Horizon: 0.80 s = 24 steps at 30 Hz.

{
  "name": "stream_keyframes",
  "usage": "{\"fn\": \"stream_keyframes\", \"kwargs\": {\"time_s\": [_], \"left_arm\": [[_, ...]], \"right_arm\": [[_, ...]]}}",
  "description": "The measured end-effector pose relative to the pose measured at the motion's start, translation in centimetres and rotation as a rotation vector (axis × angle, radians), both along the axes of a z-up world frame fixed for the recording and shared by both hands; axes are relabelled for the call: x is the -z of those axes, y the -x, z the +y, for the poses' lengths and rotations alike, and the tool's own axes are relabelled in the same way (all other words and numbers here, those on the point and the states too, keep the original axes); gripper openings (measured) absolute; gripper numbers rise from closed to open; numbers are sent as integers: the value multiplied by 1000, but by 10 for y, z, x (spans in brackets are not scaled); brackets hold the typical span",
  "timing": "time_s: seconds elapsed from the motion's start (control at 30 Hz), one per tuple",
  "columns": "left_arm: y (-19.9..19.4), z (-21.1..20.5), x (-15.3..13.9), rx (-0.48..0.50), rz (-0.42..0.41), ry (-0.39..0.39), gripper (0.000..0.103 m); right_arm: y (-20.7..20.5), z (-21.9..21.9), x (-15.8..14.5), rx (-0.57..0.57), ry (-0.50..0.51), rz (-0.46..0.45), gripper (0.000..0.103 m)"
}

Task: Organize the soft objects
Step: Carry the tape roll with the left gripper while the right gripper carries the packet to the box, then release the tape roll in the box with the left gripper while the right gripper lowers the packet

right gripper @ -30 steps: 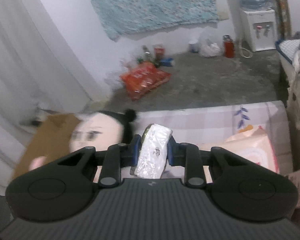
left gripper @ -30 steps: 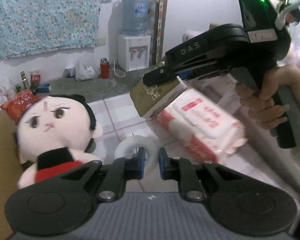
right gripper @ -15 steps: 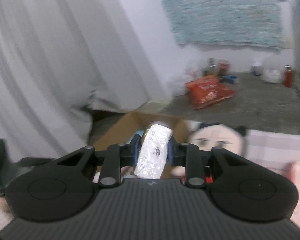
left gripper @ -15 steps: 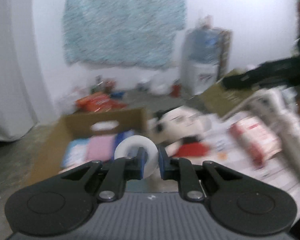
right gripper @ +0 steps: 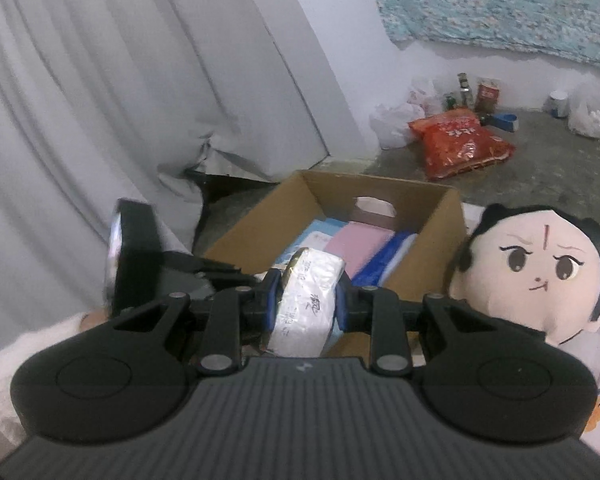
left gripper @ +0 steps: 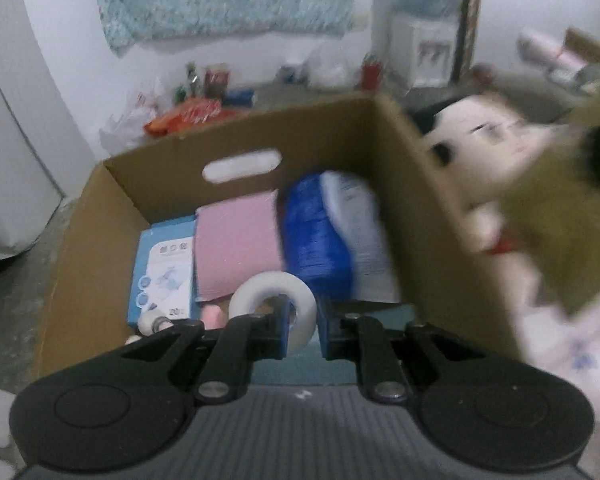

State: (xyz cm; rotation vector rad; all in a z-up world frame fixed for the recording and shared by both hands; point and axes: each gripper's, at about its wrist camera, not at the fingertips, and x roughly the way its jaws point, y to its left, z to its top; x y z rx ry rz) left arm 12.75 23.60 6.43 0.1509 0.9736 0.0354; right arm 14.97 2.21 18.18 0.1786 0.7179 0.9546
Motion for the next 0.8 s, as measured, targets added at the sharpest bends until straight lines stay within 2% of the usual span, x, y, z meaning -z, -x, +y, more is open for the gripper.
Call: {"fn": "stream_keyframes", "kwargs": {"time_s": [0.13,0.23,0.37,0.43,0.47,0.5,0.57,0.6,0.67,0.73,0.8], "left_arm": [[-21,10,28,-27,77,-33,15],[-34,10,45,-47,126,-90,15],[-43,18,57,-138,172,-125,21],[-43,17,53,-145,162,-143,42],[-42,15,50,-139,152,-153,60],[-39,11,45,-138,138,-183,62],[-35,3,37,-120,115,-222,58],[-32,1,32,-115,106,-216,47],[-23,0,22,-118,112,-157,36],[-5,0,8,-127,94,-106,36],[20,0,-7,-119,51,-99,37]], "right_arm": [[-13,-19,17,3,-10,15,26],[-13,-24,22,2,-2,1,26],[-16,-34,23,-5,-30,-2,26],[-16,-35,21,-8,-28,-15,26],[-15,-35,20,-9,-25,-21,26],[-16,-35,20,-13,-22,-25,26],[-16,-34,19,-20,-26,-25,26],[-15,-32,18,-20,-26,-24,26],[-13,-30,17,-22,-20,-18,26],[-11,-22,16,-41,-6,-17,26],[-9,-8,12,-76,10,-11,26]]}}
